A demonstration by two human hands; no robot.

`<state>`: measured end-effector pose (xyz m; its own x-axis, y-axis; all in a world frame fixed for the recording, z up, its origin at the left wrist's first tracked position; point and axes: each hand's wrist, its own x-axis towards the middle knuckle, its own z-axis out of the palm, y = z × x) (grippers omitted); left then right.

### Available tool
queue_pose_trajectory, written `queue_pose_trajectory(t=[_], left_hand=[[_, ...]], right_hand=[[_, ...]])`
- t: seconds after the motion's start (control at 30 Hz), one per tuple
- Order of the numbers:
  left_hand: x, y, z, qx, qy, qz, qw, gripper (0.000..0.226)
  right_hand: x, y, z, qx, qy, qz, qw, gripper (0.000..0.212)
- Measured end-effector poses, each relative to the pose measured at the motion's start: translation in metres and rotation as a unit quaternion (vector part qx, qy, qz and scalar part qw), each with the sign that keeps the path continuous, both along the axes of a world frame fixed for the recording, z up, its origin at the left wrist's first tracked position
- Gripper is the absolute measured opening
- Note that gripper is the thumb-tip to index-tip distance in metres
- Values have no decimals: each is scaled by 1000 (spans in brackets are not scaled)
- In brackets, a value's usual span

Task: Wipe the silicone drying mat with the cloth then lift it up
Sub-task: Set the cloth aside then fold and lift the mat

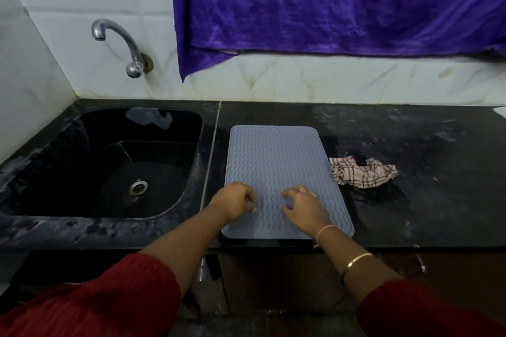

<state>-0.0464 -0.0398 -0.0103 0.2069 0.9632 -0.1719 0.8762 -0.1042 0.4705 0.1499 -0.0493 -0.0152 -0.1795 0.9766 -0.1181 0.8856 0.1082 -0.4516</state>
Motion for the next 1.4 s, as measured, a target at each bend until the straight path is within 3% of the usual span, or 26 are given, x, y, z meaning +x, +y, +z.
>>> queue_pose_trajectory(t=[0.27,0.47,0.87,1.0,1.2,1.4], left_hand=[[1,-17,-4,-40,-20,-15,999,28],[5,-33,-5,-72,53,-62,994,50],[5,-35,0,-4,127,-137,982,24],[6,-40,2,58,129,-99,985,23],[17,-26,27,194,146,-52,969,23],[15,-2,51,228,194,-39,953,32]], right_hand=[[3,-12,-3,-21,-13,25,999,34],[11,-21,-12,-39,-32,61,997,43],[16,-27,-12,-35,-64,99,992,69],[17,-21,-8,-31,-72,105,991,49],[32,-3,17,17,-109,66,992,37],[55,27,64,13,-185,17,982,29]])
